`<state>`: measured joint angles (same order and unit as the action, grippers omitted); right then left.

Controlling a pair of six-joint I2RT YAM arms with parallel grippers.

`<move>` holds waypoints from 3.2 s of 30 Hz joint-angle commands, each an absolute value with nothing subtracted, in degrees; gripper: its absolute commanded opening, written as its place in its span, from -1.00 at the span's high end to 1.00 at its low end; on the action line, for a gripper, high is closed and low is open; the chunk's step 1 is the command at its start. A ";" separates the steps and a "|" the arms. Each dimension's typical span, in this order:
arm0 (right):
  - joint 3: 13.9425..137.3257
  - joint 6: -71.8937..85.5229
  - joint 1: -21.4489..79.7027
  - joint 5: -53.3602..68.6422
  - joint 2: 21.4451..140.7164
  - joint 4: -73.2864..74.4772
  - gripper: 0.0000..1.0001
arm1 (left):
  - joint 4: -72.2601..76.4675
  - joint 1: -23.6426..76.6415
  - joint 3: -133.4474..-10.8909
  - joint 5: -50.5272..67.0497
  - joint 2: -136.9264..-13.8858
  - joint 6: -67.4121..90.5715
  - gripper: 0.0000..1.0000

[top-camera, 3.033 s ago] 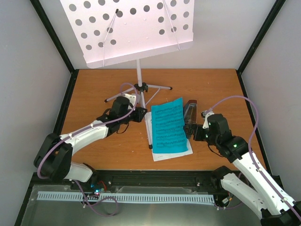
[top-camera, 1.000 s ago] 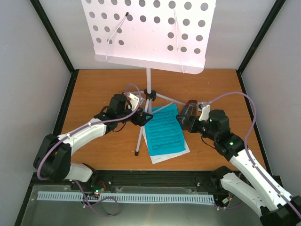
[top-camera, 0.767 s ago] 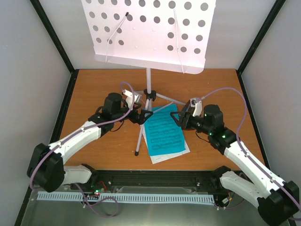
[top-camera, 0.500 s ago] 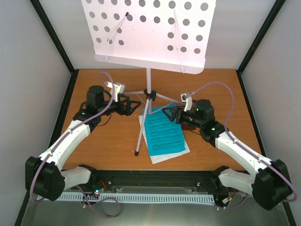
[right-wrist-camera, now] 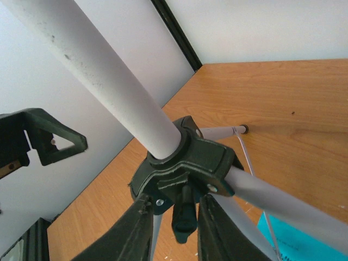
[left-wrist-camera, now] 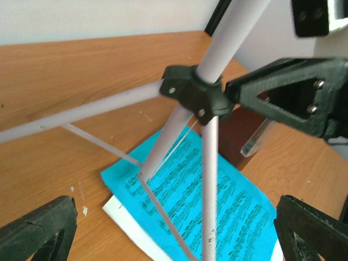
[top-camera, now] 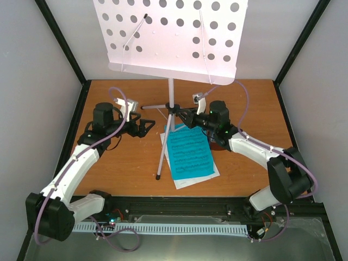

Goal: Pack up the instrument practice props

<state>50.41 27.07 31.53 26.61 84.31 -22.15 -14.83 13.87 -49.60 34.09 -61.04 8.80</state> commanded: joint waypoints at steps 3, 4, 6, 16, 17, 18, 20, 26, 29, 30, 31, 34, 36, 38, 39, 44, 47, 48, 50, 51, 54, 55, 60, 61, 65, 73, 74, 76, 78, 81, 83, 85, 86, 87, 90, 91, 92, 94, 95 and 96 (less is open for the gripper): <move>53.35 24.11 31.97 28.37 86.73 -22.78 0.64 | -11.44 13.62 -47.74 31.61 -62.81 5.76 -0.99; 52.69 23.82 31.99 28.27 86.40 -23.15 0.70 | -11.57 13.62 -47.66 31.80 -62.90 5.65 -0.99; 50.96 23.09 31.97 27.76 85.67 -23.85 0.78 | -11.39 13.62 -47.44 32.11 -63.14 5.79 -0.99; 51.55 -3.83 33.38 20.94 82.33 -13.13 0.95 | -11.21 13.62 -47.66 33.07 -64.01 6.15 -0.99; 51.59 -9.48 33.73 19.20 82.05 -11.52 0.94 | -11.12 13.58 -47.55 33.08 -63.75 6.11 -0.99; 51.59 -13.18 34.01 17.46 81.88 -9.98 0.95 | -11.01 13.62 -47.32 33.05 -63.46 6.15 -0.99; 51.67 -19.85 34.77 13.80 81.67 -7.98 0.94 | -10.99 13.62 -47.19 33.09 -63.23 6.22 -0.99; 51.96 -38.57 38.28 3.15 81.91 -6.31 0.94 | -11.01 13.62 -47.12 33.49 -62.61 6.24 -0.99; 52.20 -44.06 39.63 -1.01 82.27 -7.76 0.92 | -10.99 13.65 -46.93 33.25 -62.46 6.15 -0.99; 52.21 -44.39 39.86 -1.31 81.97 -8.41 0.80 | -10.99 13.63 -46.78 33.20 -62.42 6.19 -0.99; 52.09 -44.01 39.98 -1.16 81.40 -9.09 0.52 | -11.05 13.62 -46.76 33.14 -62.33 6.19 -0.99; 51.10 -38.27 39.99 1.65 77.97 -10.55 -0.31 | -11.13 13.62 -46.50 32.24 -61.69 6.15 -0.99; 50.81 -31.71 39.99 2.81 75.01 -9.78 -0.69 | -11.18 13.62 -46.37 31.05 -61.29 6.13 -0.99; 50.69 -25.28 39.95 2.85 71.91 -6.09 -0.97 | -11.42 13.62 -46.39 29.71 -61.35 6.14 -0.99; 50.52 -21.94 39.98 2.44 70.27 -4.18 -1.00 | -11.57 13.62 -46.46 29.26 -61.40 6.23 -0.99; 46.25 -6.06 38.97 2.59 62.41 0.45 -1.00 | -11.59 13.62 -46.48 28.73 -61.82 6.74 -0.99; 41.26 4.68 38.22 7.14 59.35 -4.66 -1.00 | -11.73 13.62 -46.41 28.43 -62.02 6.85 -0.99; 40.59 8.47 38.03 7.88 59.44 -6.19 -1.00 | -11.83 13.62 -46.36 28.27 -62.07 6.81 -0.99; 41.24 15.81 37.84 8.39 61.04 -8.22 -1.00 | -11.93 13.62 -46.36 27.79 -62.15 6.85 -0.99; 42.33 18.95 37.80 8.55 62.18 -8.55 -1.00 | -12.00 13.60 -46.35 27.56 -62.17 6.79 -0.99; 44.54 29.11 37.77 7.91 66.14 -10.46 -1.00 | -12.28 13.62 -46.35 26.84 -62.09 6.64 -0.99; 43.61 33.19 37.63 7.38 66.96 -13.56 -1.00 | -12.41 13.62 -46.36 26.62 -62.12 6.41 -0.99; 41.63 54.28 36.13 7.56 70.84 -24.52 -1.00 | -12.66 13.62 -46.38 25.56 -62.69 5.83 -0.99; 42.26 57.78 36.19 7.64 71.89 -24.63 -1.00 | -12.66 13.62 -46.40 25.59 -62.86 5.86 -0.99; 43.91 71.42 36.12 9.69 76.65 -26.80 -0.99 | -12.70 13.62 -46.58 26.56 -63.95 6.01 -0.99; 49.08 76.63 36.21 9.60 83.80 -25.84 -0.93 | -12.59 13.65 -46.62 27.27 -65.34 6.43 -0.99; 49.59 76.70 36.21 9.65 84.37 -25.73 -0.89 | -12.53 13.63 -46.60 27.37 -65.45 6.49 -0.99; 49.71 76.75 36.21 9.24 84.89 -26.05 -0.82 | -12.53 13.62 -46.54 27.50 -65.73 6.59 -0.99; 48.79 77.23 36.31 8.21 84.78 -27.00 -0.70 | -12.56 13.62 -46.65 27.43 -65.85 6.65 -0.99; 47.04 78.50 36.34 7.01 84.08 -28.28 -0.52 | -12.40 13.62 -46.67 27.56 -65.96 6.72 -0.99; 46.26 78.89 36.39 6.51 83.45 -28.41 -0.38 | -12.24 13.62 -46.67 27.89 -66.08 6.93 -0.99; 45.94 79.26 36.59 6.08 82.93 -27.40 -0.34 | -12.28 13.62 -46.71 28.27 -66.27 7.03 -0.99; 45.73 79.59 36.81 5.69 82.58 -26.66 -0.29 | -12.30 13.62 -46.75 28.16 -66.33 7.03 -0.99; 45.40 80.32 37.13 5.07 82.34 -26.07 -0.23 | -12.39 13.62 -46.82 28.02 -66.28 7.08 -0.99; 43.61 82.51 38.10 3.20 81.71 -28.15 -0.20 | -12.54 13.62 -46.83 27.70 -65.93 7.12 -0.99; 43.38 83.03 38.20 3.28 81.70 -28.69 -0.19 | -12.54 13.62 -46.84 27.69 -65.92 7.07 -0.99; 43.42 83.43 38.29 3.44 81.79 -28.88 -0.19 | -12.61 13.62 -46.85 27.72 -65.84 7.07 -0.99; 43.78 83.51 38.41 3.79 81.97 -28.83 -0.19 | -12.57 13.63 -46.80 27.64 -65.71 7.12 -0.99; 43.99 83.52 38.48 3.92 82.01 -28.89 -0.19 | -12.59 13.62 -46.82 27.65 -65.62 7.16 -0.99; 44.07 83.50 38.56 3.85 82.13 -29.18 -0.18 | -12.57 13.62 -46.77 27.60 -65.51 7.20 -0.99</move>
